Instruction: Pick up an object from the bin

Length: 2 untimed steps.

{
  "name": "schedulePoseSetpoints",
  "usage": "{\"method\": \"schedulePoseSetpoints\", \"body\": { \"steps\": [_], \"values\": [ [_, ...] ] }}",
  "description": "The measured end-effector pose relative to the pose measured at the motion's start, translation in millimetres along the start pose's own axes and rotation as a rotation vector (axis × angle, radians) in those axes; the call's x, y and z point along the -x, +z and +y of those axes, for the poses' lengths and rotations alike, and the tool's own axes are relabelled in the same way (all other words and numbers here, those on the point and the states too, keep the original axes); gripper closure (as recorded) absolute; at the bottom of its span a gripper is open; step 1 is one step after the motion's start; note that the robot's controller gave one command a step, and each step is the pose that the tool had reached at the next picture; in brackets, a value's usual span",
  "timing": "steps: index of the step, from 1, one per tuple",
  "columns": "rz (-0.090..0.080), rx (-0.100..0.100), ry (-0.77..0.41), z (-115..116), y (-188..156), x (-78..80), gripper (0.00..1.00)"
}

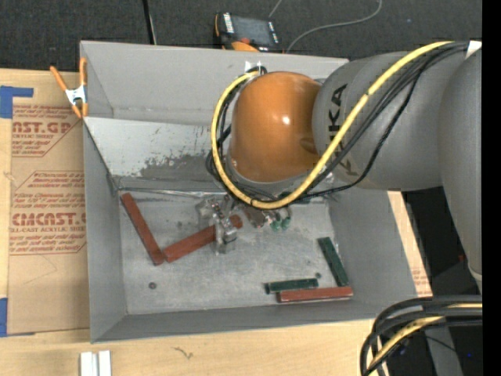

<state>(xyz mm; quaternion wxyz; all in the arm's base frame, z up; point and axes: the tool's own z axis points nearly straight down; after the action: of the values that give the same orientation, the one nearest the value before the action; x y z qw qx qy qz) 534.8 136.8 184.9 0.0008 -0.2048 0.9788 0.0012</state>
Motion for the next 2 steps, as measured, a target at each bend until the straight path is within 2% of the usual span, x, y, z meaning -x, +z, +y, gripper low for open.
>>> {"method": "schedulePoseSetpoints", "body": {
  "steps": [2],
  "values": [
    [0.000, 0.000, 0.000, 0.0, 0.0, 0.0, 1.00]
  ]
}}
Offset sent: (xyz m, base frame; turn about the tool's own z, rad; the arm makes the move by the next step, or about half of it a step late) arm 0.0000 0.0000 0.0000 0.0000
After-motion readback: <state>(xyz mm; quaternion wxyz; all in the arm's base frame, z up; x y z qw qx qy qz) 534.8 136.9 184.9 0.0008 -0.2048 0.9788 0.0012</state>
